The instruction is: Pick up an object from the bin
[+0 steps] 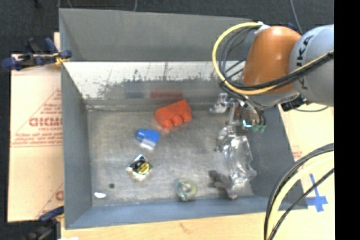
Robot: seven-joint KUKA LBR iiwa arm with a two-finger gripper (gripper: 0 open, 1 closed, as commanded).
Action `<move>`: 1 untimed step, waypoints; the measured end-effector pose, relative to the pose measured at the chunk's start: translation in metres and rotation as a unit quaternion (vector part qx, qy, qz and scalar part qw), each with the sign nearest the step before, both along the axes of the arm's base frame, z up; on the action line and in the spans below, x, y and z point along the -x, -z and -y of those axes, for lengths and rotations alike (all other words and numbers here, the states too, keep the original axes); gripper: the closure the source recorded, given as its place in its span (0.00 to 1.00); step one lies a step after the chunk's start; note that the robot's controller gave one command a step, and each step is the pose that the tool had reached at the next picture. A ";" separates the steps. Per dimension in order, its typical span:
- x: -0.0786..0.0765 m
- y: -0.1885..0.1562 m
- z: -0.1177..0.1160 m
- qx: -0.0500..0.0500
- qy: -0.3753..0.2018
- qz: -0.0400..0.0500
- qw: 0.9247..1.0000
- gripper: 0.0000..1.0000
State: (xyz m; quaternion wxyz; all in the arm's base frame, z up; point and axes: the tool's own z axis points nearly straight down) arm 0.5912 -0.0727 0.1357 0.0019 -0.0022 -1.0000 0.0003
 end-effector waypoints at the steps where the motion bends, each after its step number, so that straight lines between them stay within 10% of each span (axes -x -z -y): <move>1: -0.064 0.013 -0.034 -0.001 -0.013 0.006 1.000 0.00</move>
Offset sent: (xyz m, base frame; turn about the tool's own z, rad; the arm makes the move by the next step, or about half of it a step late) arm 0.0612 0.0328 -0.0134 -0.0229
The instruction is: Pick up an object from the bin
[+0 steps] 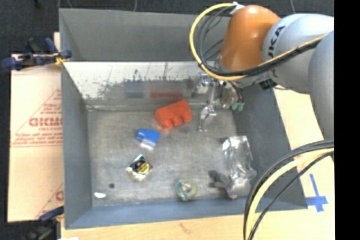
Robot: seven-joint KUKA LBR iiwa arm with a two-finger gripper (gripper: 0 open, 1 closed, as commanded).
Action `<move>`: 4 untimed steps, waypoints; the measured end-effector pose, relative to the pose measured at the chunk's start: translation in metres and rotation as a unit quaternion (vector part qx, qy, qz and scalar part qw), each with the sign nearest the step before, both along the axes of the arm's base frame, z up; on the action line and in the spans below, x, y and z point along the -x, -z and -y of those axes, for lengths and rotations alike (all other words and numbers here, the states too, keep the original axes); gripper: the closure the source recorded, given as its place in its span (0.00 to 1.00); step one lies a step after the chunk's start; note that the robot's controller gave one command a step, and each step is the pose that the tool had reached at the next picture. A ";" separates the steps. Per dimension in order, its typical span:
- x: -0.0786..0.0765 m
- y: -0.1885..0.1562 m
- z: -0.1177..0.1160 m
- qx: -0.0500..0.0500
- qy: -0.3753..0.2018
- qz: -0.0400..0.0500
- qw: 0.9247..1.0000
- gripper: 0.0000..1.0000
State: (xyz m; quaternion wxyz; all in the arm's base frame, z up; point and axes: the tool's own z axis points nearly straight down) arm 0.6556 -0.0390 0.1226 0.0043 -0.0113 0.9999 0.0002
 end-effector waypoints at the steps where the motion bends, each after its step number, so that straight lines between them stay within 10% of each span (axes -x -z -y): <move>1: 0.000 0.048 -0.044 0.003 -0.041 0.000 0.999 0.00; 2: 0.028 0.047 -0.077 0.000 0.018 0.004 1.000 0.00; 3: 0.027 0.046 -0.077 0.000 0.017 0.006 1.000 1.00; 4: 0.007 -0.091 -0.074 0.000 0.014 0.003 1.000 1.00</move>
Offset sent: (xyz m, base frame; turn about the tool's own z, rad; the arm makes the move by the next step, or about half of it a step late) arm -0.0036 0.0469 -0.0526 -0.0800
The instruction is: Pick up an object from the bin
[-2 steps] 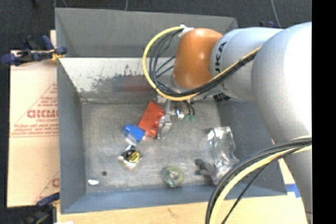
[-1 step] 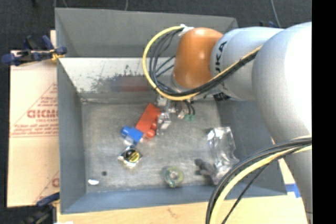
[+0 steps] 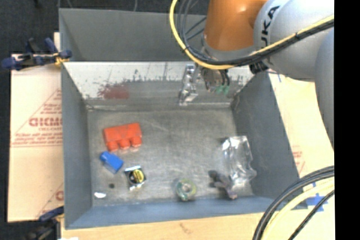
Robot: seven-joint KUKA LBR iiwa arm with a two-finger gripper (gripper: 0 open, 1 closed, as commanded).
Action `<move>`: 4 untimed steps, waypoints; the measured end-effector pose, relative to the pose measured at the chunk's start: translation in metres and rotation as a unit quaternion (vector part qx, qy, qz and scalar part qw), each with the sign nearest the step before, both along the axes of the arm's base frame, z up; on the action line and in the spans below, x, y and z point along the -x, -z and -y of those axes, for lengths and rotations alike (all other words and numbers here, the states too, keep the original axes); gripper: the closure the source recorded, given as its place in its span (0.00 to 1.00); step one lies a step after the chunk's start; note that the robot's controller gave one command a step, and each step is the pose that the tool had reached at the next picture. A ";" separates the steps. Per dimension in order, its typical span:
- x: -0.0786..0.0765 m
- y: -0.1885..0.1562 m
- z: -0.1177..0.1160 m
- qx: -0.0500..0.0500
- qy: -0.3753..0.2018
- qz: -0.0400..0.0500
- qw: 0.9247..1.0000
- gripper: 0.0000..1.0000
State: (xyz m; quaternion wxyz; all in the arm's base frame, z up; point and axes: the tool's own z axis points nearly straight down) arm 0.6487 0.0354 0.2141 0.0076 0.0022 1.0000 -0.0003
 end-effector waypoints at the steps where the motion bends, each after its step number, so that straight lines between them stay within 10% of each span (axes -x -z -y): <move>1: 0.037 0.046 0.003 -0.001 0.060 -0.008 0.998 1.00; 2: 0.036 0.044 0.003 -0.001 0.059 -0.006 0.998 0.00; 3: 0.021 0.107 -0.046 -0.001 0.010 -0.009 1.000 0.00; 4: 0.044 0.139 -0.107 -0.002 0.033 -0.004 0.999 0.00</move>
Offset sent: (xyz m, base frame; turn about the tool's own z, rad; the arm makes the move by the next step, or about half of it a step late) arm -0.0368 -0.0018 -0.0446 0.1206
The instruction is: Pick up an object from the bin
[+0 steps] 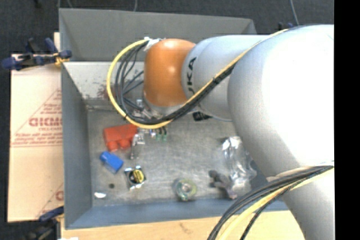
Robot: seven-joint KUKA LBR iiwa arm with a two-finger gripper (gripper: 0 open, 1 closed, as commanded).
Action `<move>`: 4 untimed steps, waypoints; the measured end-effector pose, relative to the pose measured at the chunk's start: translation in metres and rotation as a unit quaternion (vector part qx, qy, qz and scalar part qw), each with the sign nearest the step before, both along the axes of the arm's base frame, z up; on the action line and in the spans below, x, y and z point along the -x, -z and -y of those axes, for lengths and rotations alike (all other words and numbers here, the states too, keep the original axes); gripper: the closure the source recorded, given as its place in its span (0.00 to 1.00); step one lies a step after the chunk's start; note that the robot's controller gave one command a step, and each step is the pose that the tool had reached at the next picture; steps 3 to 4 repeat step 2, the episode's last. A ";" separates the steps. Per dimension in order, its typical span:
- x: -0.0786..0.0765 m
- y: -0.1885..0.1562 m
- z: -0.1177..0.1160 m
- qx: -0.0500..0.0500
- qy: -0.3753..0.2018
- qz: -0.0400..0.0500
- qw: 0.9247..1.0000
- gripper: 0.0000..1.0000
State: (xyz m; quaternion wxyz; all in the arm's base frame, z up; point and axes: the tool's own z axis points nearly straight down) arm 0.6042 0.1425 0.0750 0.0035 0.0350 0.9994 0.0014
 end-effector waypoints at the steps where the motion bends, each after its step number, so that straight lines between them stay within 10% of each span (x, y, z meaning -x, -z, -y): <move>1: -0.003 -0.004 0.002 0.000 0.001 0.004 1.000 1.00; 2: -0.011 -0.161 -0.007 0.000 -0.010 0.003 1.000 1.00; 4: -0.011 -0.161 -0.007 0.000 -0.010 0.003 1.000 1.00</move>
Offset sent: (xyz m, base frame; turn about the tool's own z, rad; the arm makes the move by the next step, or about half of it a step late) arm 0.0000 0.0000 0.0000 0.0000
